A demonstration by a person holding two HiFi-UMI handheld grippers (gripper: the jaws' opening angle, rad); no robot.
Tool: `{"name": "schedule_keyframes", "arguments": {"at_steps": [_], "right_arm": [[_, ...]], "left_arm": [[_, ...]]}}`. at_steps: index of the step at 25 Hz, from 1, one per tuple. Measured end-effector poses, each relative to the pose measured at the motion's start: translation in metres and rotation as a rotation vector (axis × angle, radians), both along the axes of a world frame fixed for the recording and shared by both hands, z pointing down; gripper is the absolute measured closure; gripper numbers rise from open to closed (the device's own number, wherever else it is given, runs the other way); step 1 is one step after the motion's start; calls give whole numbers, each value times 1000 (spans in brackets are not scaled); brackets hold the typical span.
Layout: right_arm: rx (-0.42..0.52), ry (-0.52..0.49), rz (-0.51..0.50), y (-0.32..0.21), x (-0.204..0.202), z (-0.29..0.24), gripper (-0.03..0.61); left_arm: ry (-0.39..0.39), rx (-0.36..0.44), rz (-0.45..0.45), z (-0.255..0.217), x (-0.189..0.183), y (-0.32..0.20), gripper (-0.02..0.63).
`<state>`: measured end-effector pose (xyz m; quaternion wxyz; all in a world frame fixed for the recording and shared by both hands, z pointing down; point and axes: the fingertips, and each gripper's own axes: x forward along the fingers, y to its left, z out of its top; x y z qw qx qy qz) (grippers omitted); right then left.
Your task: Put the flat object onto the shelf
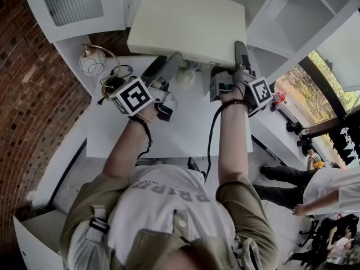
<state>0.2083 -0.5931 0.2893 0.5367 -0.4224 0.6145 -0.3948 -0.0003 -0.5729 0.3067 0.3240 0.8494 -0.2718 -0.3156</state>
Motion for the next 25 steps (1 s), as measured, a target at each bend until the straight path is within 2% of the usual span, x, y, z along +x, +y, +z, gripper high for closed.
{"name": "schedule_keyframes", "arguments": {"at_steps": [3,8,12,19,25], "right_arm": [[7,1,-14,-5,-2,-1,268],[64,26,-61,-12,-6,-13,236],[132,40,-112,-3,-17,-19,155],[190,102,-217,19,-64,-14,155],[117,168,-250,4,-89,2,181]], "left_arm": [[-20,-10,21,2,21,-3,232],[-7,5,6,-9,24,-13,261],[-1,29,-3,-21,24,-18,261],[3,54,-38,-39,21,-32,261],[-7,44,-52,-43,25,-49,261]]}}
